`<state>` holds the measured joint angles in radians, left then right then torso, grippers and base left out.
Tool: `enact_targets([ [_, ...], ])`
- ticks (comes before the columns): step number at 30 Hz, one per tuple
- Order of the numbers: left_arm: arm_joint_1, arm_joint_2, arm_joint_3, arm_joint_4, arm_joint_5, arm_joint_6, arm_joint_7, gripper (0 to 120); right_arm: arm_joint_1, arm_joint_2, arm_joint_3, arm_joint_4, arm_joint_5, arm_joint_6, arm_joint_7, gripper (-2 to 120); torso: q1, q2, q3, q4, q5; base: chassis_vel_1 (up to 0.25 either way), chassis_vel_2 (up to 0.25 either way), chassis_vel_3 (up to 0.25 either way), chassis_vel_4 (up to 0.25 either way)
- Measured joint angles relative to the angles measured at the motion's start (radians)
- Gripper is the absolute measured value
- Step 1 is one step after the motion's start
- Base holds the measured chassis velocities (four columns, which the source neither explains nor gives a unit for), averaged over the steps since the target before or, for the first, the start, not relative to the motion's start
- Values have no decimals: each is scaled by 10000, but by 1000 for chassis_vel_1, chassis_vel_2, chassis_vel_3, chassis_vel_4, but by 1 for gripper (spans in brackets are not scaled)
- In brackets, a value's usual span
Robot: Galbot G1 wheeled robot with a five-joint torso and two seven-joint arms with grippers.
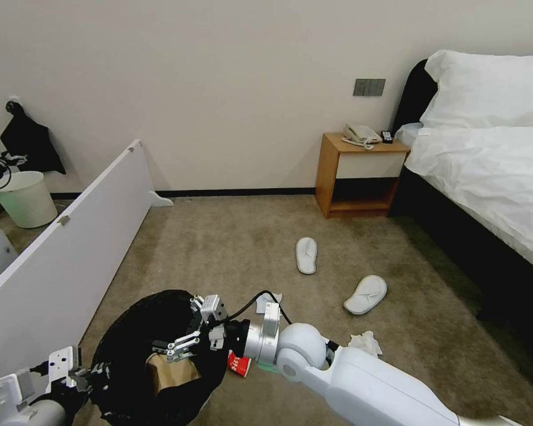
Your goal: Pick up the trash bin, then pick up the garbage from the floor and place it into the trash bin.
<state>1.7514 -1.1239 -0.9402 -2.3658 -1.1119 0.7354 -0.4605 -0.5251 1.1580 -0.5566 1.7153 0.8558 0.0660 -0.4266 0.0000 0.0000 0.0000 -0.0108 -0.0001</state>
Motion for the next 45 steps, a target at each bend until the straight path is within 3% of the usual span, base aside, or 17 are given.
enact_targets([
  [12, -35, -132, -230, 256, 430, 0, 97, 2, 111, 447, 1154, 410, 248, 104, 341, 100, 0, 0, -1, 1, -1, 0, 0, 0, 0],
  [14, 20, -146, -385, 303, 481, 0, 153, 2, 47, 606, 1842, 271, 259, 8, 1112, 100, 0, -1, 0, 2, 0, 0, 0, 0, 0],
  [17, 26, -147, -424, 303, 452, 0, 158, 2, -12, 656, 2111, 193, 371, -145, 1448, 100, 0, 0, 0, 0, -1, 0, 0, 0, 0],
  [19, -18, -172, -672, 327, 287, 0, 153, 2, -274, 682, 2833, -68, 626, -687, 2430, 100, 0, 0, 0, -2, 0, 0, 0, 0, 0],
  [22, -2, -176, -864, 369, 163, 0, 148, 2, -507, 630, 3127, -348, 562, -994, 2944, 100, 0, 0, 0, -1, 0, 0, 0, 0, 0],
  [31, 63, -174, -1098, 349, -39, 0, 135, 2, -1172, 684, 3274, -1265, -128, -1444, 4241, 100, 0, 0, 0, -1, 1, 0, 0, 0, 0],
  [35, 85, -154, -1160, 338, -87, 0, 132, 2, -1324, 734, 3252, -1487, -207, -1402, 4326, 100, 0, 0, 0, 0, 1, 0, 0, 0, 0],
  [45, 33, -124, -1185, 241, -174, 1, 101, 2, -1821, 821, 2894, -2290, -1368, -2395, 4444, 100, 0, 0, 0, 0, 1, 0, 0, 0, 0],
])
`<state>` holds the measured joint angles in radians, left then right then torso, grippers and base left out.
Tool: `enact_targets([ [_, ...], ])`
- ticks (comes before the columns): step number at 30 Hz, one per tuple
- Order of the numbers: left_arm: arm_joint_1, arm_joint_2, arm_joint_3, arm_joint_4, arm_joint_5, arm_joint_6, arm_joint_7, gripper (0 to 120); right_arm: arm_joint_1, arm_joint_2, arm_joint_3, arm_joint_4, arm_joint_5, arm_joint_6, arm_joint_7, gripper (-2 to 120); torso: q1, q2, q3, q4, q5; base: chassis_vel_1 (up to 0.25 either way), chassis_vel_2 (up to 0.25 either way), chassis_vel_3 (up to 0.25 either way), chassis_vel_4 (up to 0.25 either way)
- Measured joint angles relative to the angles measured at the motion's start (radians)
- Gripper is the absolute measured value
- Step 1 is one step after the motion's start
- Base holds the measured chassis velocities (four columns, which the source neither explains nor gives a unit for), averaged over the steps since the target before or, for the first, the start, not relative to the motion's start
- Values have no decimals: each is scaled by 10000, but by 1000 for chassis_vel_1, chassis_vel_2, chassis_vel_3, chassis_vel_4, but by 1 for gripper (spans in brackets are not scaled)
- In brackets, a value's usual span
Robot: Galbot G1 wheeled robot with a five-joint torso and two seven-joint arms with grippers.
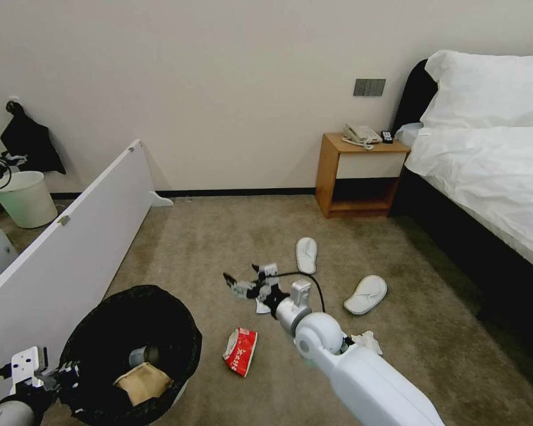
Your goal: Pick up the trash bin, then pick up the garbage from the floor and place it into the trash bin.
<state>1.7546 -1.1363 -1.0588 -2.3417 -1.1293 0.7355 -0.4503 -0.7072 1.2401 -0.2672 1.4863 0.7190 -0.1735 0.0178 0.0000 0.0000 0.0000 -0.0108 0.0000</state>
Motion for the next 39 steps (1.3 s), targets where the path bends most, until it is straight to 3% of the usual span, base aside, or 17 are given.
enact_targets([
  [11, -21, -24, 63, -67, 17, 0, -21, 2, -402, 328, -674, -621, -573, -478, 735, 100, 0, 0, 0, 1, -1, 0, 0, 0, 0],
  [21, -3, -43, 80, -139, 17, -1, -23, 2, -824, 782, -326, -1372, -1252, -897, 1337, 100, 0, 0, 0, 0, -1, 0, 0, 0, 0],
  [39, -34, -28, 122, -151, 17, 0, -32, 2, -720, 1825, 296, -3360, -604, -1548, 1791, 100, 0, 0, 0, 0, -1, 0, 0, 0, 0],
])
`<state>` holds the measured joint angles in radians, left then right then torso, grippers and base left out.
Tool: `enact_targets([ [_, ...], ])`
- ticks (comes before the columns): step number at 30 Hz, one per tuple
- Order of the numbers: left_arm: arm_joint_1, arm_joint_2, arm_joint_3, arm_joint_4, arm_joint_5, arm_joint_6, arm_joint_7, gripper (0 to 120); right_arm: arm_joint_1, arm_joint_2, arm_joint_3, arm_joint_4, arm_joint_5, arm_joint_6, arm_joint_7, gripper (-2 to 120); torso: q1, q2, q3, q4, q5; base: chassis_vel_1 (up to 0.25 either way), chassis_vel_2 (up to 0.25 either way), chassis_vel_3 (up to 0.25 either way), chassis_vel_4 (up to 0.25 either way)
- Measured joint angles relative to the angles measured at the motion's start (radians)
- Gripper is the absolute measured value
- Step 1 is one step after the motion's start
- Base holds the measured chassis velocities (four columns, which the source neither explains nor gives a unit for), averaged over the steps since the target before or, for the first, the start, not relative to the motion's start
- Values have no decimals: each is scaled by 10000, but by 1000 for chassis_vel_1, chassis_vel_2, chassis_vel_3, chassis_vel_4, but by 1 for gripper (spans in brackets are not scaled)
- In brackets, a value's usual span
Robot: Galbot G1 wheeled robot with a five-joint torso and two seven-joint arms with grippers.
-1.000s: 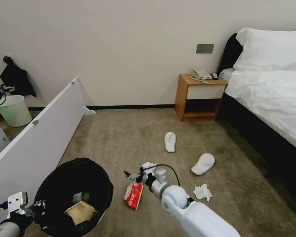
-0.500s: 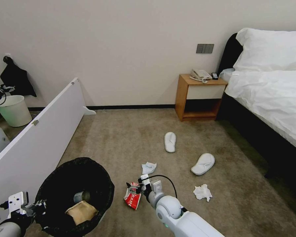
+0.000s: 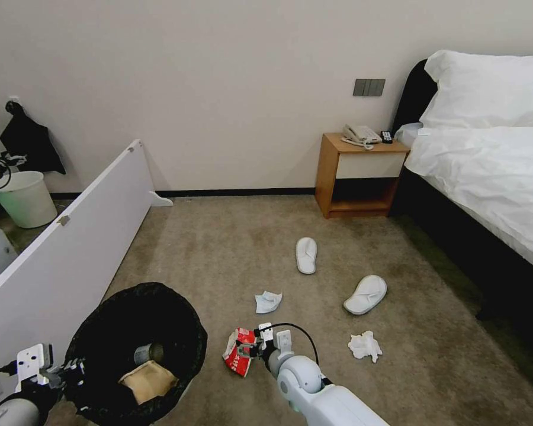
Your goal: Pick up the trash bin, then pick up the garbage from the floor and place it into the trash bin.
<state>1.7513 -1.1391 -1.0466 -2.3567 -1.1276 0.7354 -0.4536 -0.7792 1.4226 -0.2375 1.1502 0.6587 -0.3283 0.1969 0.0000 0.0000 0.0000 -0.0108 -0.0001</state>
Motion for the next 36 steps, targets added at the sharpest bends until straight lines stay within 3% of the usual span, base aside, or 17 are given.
enact_targets([
  [9, 15, -31, 39, 42, 23, 0, 1, 2, 513, 822, 608, -1667, -703, 232, -403, 100, 0, 0, 0, 0, -1, 0, 0, 0, 0],
  [17, 39, -227, 192, 54, 301, 0, 1, 2, 730, 1451, 1226, -2244, -1477, 503, -1203, 100, 0, 0, 0, 0, 0, 0, 0, 0, 0],
  [36, 160, -247, 181, -145, 326, 0, -131, 2, 833, 1879, 1626, -3119, -1912, 636, -1420, 100, 0, 0, 0, -3, 0, 0, 0, 0, 0],
])
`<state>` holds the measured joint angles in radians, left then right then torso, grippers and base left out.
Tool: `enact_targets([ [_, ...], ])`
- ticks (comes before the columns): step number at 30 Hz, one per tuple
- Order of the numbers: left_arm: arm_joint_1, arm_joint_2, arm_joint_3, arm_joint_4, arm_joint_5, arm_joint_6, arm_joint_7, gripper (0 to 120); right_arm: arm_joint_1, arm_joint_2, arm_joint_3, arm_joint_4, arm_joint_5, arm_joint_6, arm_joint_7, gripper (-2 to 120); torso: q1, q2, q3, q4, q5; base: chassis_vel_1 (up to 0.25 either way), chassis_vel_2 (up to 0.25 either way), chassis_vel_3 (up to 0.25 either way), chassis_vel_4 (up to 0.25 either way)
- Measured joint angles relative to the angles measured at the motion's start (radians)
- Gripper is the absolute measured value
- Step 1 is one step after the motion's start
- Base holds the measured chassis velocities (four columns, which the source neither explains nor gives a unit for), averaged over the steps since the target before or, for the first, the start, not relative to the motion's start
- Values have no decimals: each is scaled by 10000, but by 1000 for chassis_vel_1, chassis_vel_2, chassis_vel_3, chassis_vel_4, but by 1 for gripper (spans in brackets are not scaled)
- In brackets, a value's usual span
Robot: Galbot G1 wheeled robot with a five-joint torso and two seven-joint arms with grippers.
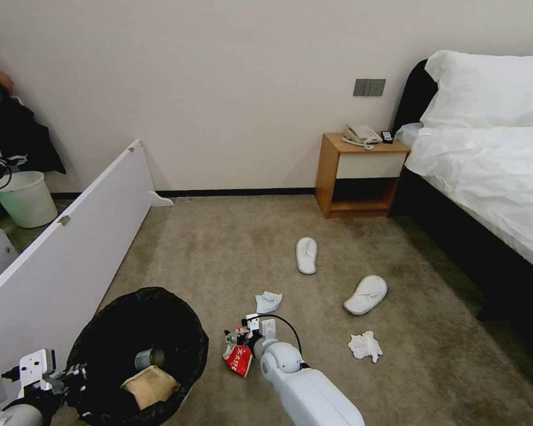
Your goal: Pick up the trash bin, then pick up the garbage from the floor and place it into the trash bin.
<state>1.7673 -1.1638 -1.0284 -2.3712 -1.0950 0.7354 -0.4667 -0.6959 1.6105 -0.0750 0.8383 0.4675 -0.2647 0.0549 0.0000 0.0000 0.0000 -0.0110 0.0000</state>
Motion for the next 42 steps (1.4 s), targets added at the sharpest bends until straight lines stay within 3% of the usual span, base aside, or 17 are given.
enact_targets([
  [13, 25, -62, 21, -14, 8, 0, -41, 2, 364, -13, 316, -1613, -666, 864, -216, 100, 0, 0, 0, 3, 0, 0, 0, 0, 0],
  [29, 57, -135, 34, -31, 50, 0, -43, 2, 209, -20, 113, -1398, -577, 1369, -1859, 100, 0, 0, 0, 2, 0, 0, 0, 0, 0],
  [42, 21, -156, 29, -61, 50, 0, -51, 2, 189, -23, -3, -1090, -563, 1447, -2072, 100, 0, 0, 0, 2, 0, 0, 0, 0, 0],
])
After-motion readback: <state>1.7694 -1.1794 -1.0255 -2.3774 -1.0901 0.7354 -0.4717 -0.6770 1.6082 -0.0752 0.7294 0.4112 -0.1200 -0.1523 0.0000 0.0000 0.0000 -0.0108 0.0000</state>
